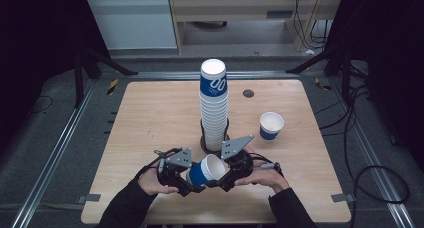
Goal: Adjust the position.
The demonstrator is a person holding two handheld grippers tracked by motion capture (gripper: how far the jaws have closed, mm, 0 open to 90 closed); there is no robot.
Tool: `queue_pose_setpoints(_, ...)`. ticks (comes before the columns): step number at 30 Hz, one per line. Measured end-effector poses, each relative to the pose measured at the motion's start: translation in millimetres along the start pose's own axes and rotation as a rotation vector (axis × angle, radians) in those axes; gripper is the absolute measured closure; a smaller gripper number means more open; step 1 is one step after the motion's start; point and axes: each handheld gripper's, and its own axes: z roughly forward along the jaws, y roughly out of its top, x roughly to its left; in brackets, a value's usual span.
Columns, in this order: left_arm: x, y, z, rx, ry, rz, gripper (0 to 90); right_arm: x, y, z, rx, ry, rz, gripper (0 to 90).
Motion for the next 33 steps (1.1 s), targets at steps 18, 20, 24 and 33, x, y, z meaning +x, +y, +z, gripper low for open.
queue_pose_setpoints(18, 9.6, -4.0, -32.8, -0.218, 0.114, -0.060, 27.4, -11.1, 1.6, -35.3, -0.240, -0.094, 0.065, 8.3)
queue_pose_setpoints(20, 8.2, -2.9, -33.7, -0.244, 0.114, -0.062, 27.4, -12.0, 1.5, -35.6, -0.263, -0.087, 0.082, 8.4)
queue_pose_setpoints(24, 2.9, 1.1, -26.5, -0.248, 0.119, -0.046, 27.4, -10.1, 2.6, -28.1, -0.265, -0.066, 0.081, 8.9)
queue_pose_setpoints(33, -5.7, 6.2, -12.6, -0.235, 0.104, -0.027, 27.4, -6.5, 3.9, -14.1, -0.270, -0.009, 0.093, 13.2)
